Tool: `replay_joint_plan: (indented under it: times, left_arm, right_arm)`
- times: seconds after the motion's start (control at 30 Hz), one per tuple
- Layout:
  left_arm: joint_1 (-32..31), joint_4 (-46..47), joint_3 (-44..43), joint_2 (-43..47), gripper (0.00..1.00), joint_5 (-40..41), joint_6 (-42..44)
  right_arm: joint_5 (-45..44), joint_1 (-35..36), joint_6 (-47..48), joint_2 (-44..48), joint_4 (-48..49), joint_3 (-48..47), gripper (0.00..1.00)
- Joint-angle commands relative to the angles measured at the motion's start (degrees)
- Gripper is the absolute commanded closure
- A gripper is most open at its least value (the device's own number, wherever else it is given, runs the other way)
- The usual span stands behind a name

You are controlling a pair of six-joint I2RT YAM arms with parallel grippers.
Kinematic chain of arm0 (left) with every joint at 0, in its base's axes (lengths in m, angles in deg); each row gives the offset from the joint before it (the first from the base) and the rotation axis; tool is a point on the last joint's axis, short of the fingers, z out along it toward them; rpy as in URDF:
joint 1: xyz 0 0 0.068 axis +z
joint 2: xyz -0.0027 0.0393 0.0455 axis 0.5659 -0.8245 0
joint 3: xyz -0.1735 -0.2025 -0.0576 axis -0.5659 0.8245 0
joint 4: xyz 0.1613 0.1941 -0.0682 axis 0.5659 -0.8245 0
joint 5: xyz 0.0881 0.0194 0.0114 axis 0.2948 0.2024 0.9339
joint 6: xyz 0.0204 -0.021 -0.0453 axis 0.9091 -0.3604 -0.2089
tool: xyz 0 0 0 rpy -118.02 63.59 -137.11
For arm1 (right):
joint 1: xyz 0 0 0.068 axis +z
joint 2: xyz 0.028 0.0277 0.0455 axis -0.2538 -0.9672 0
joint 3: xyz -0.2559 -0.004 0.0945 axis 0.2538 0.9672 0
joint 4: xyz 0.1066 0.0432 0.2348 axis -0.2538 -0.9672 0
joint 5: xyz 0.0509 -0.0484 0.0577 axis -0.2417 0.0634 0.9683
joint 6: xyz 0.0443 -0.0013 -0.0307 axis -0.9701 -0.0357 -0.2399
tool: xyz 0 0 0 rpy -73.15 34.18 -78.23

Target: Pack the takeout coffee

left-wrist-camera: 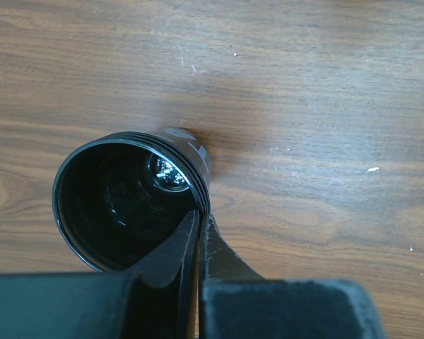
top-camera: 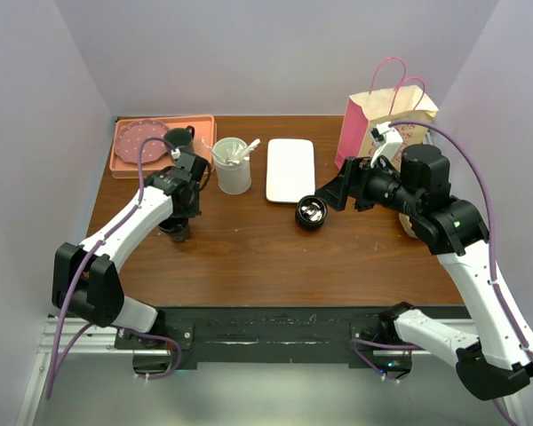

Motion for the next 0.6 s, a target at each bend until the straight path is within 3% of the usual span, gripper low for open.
replay_joint_plan:
  times: [0.0, 0.57]
  left_arm:
    - [0.32, 0.29, -2.31, 0.41, 1.00, -0.72, 1.32]
    - [0.32, -6.30, -6.01, -2.31, 1.00, -0.11, 2.11]
  right_arm:
    - [1.60, 0.23, -0.05, -0.10, 1.80, -0.41, 0.17]
    - [1.69, 0.23, -0.67, 0.26, 2.24, 0.38, 0.17]
